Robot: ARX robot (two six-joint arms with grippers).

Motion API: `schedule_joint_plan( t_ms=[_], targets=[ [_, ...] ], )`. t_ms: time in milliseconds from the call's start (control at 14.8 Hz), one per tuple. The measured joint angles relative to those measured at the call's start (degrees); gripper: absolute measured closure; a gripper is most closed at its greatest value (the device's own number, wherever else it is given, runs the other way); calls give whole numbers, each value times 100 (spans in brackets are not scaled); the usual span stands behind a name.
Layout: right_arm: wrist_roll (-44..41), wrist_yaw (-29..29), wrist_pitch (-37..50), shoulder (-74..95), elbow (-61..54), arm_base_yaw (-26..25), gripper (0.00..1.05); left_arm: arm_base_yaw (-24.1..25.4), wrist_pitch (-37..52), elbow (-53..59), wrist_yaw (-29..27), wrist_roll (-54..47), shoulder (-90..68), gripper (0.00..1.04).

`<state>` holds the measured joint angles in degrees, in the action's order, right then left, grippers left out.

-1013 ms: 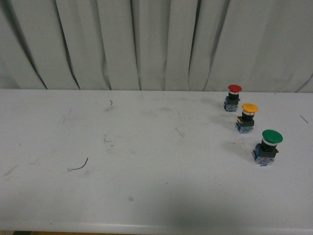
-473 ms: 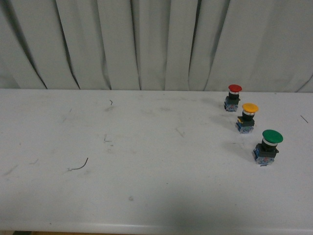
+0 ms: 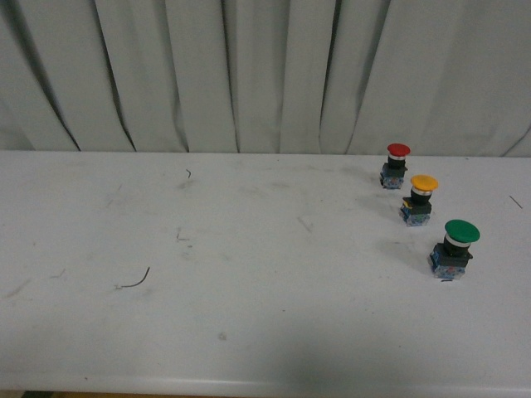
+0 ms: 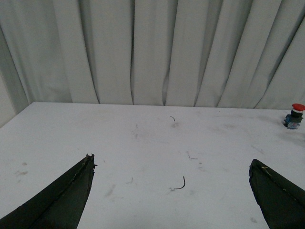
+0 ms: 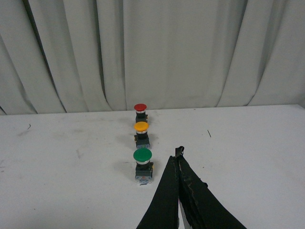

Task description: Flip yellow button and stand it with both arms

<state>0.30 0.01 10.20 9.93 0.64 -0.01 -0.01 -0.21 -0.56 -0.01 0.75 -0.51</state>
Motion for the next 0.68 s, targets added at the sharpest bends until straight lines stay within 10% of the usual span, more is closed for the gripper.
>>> schedule_joint_plan(
  t_ms=[675],
  targets=[
    [-13,2,-1040,-973,2,0,93,0,2,0,-2,0,0,7]
  ],
)
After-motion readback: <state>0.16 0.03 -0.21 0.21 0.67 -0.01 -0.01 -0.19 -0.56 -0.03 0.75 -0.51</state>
